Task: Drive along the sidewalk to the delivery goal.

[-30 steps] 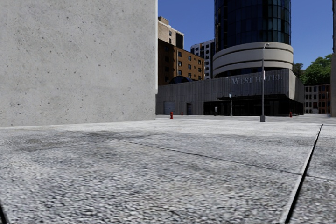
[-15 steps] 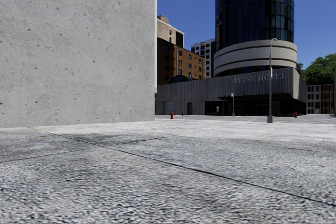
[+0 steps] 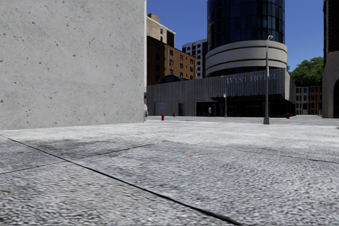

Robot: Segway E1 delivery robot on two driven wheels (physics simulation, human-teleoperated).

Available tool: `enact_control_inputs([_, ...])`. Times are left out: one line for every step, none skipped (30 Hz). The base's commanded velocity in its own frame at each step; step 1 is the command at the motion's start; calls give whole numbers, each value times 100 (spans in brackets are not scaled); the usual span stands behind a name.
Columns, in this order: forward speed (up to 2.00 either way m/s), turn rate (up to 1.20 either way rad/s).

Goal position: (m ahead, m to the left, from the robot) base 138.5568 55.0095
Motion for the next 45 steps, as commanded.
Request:
enact_control_inputs([200, 0])
enact_control_inputs([200, 0])
enact_control_inputs([200, 0])
enact_control_inputs([200, 0])
enact_control_inputs([200, 0])
enact_control_inputs([200, 0])
enact_control_inputs([200, 0])
enact_control_inputs([200, 0])
enact_control_inputs([200, 0])
enact_control_inputs([200, 0])
enact_control_inputs([200, 0])
enact_control_inputs([200, 0])
enact_control_inputs([200, 0])
enact_control_inputs([200, 0])
enact_control_inputs([200, 0])
enact_control_inputs([200, 0])
enact_control_inputs([200, 0])
enact_control_inputs([200, 0])
enact_control_inputs([200, 0])
enact_control_inputs([200, 0])
enact_control_inputs([200, 0])
enact_control_inputs([200, 0])
enact_control_inputs([200, 0])
enact_control_inputs([200, 0])
enact_control_inputs([200, 0])
enact_control_inputs([200, 0])
enact_control_inputs([200, 0])
enact_control_inputs([200, 0])
enact_control_inputs([200, 0])
enact_control_inputs([200, 0])
enact_control_inputs([200, 0])
enact_control_inputs([200, 0])
enact_control_inputs([200, 0])
enact_control_inputs([200, 0])
enact_control_inputs([200, 0])
enact_control_inputs([200, 0])
enact_control_inputs([200, 0])
enact_control_inputs([200, 0])
enact_control_inputs([200, 0])
enact_control_inputs([200, 0])
enact_control_inputs([200, 0])
enact_control_inputs([200, 0])
enact_control_inputs([200, 0])
enact_control_inputs([200, 0])
enact_control_inputs([200, 0])
